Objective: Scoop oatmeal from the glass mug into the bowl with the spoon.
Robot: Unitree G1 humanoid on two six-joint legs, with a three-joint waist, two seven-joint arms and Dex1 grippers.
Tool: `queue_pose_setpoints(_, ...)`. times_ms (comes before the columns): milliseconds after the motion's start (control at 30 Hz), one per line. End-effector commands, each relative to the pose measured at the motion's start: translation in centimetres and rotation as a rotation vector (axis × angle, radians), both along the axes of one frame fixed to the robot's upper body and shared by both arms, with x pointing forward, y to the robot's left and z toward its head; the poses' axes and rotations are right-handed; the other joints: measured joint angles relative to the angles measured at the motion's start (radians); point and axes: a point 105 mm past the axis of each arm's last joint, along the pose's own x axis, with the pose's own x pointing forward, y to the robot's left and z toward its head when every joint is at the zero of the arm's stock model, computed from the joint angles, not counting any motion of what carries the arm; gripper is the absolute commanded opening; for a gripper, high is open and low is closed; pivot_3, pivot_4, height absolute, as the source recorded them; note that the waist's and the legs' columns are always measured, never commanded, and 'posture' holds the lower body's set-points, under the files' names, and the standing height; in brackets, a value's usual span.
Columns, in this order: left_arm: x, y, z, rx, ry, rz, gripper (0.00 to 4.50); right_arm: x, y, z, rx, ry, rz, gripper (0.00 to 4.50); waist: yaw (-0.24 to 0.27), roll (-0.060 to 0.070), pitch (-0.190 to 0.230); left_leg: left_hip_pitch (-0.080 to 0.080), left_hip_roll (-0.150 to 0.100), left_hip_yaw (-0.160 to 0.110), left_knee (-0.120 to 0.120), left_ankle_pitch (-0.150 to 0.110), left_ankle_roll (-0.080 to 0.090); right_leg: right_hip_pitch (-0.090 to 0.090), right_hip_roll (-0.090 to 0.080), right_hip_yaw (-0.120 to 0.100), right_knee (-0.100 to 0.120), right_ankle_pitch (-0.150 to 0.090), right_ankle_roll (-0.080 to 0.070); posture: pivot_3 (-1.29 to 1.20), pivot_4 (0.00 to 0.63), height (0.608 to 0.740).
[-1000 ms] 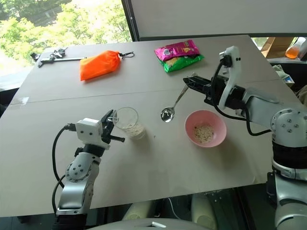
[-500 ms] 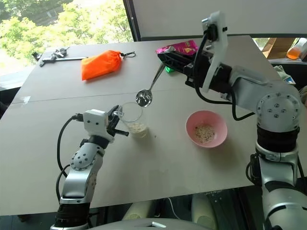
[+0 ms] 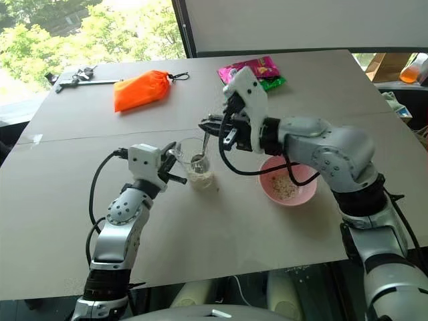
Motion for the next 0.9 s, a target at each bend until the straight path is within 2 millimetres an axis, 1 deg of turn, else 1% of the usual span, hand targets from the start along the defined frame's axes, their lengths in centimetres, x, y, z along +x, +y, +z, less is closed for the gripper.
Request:
queue_pose_setpoints(33, 0.2, -0.3, 0.4, 0.048, -0.022, -0.032, 0.06, 0.6, 0.0, 0.4, -0.052, -0.080, -0.015, 0.00, 0.000, 0.000, 0.000, 0.000, 0.000, 0.000, 0.000, 0.000, 0.000, 0.000, 0.000, 0.000, 0.000, 0.000, 0.000, 0.00, 0.150, 0.740)
queue_pose_setpoints(100, 0.3, -0.6, 0.5, 0.076, -0.032, -0.052, 0.06, 0.7, 0.1, -0.2, -0.068, -0.051, -0.013, 0.00, -0.001, 0.000, 0.000, 0.000, 0.000, 0.000, 0.000, 0.000, 0.000, 0.000, 0.000, 0.000, 0.000, 0.000, 0.000, 0.00, 0.150, 0.740)
queue_pose_setpoints(167, 0.4, -0.6, 0.6, 0.090, -0.038, -0.062, 0.06, 0.7, 0.2, -0.3, -0.024, 0.030, -0.020, 0.00, -0.001, 0.000, 0.000, 0.000, 0.000, 0.000, 0.000, 0.000, 0.000, 0.000, 0.000, 0.000, 0.000, 0.000, 0.000, 0.00, 0.150, 0.740)
queue_pose_setpoints(267, 0.5, -0.6, 0.4, 0.094, -0.038, -0.061, 0.06, 1.0, 0.1, 0.6, 0.070, 0.148, -0.047, 0.00, -0.002, 0.000, 0.000, 0.000, 0.000, -0.001, 0.000, 0.000, 0.000, 0.000, 0.000, 0.000, 0.000, 0.000, 0.000, 0.00, 0.150, 0.740)
queue_pose_setpoints(367, 0.5, -0.7, 0.3, 0.111, -0.041, -0.068, 0.06, 1.9, -0.4, 1.7, 0.173, 0.267, -0.098, 0.00, -0.002, 0.000, 0.000, 0.000, 0.000, -0.001, 0.000, 0.000, 0.000, 0.000, 0.000, 0.001, 0.001, 0.000, 0.000, 0.00, 0.150, 0.740)
queue_pose_setpoints(433, 0.6, -0.8, 0.1, 0.116, -0.040, -0.075, 0.06, 2.4, -0.7, 2.2, 0.216, 0.315, -0.129, 0.00, -0.002, 0.000, 0.000, 0.000, 0.000, -0.001, 0.000, 0.000, 0.000, 0.000, 0.000, 0.000, 0.001, 0.000, 0.000, 0.00, 0.150, 0.740)
queue_pose_setpoints(567, 0.7, -1.0, -0.1, 0.118, -0.041, -0.083, 0.06, 2.8, -1.2, 3.1, 0.238, 0.318, -0.171, 0.00, -0.003, 0.000, 0.000, 0.000, 0.000, -0.001, 0.000, 0.000, 0.000, -0.001, 0.000, 0.000, 0.001, 0.000, 0.000, 0.00, 0.150, 0.740)
queue_pose_setpoints(700, 0.9, -1.0, -0.1, 0.105, -0.040, -0.081, 0.06, 2.8, -1.8, 4.7, 0.241, 0.242, -0.182, 0.00, -0.003, 0.000, 0.000, 0.000, 0.000, 0.000, 0.000, 0.000, 0.000, -0.001, 0.000, 0.000, 0.001, 0.000, 0.000, 0.00, 0.150, 0.740)
queue_pose_setpoints(900, 1.2, -1.0, 0.0, 0.056, -0.040, -0.068, 0.06, 2.7, -1.9, 5.0, 0.237, 0.227, -0.177, 0.00, -0.003, 0.000, 0.000, 0.000, 0.000, 0.000, 0.000, 0.000, 0.000, -0.001, 0.000, 0.000, 0.002, 0.000, 0.000, 0.00, 0.150, 0.740)
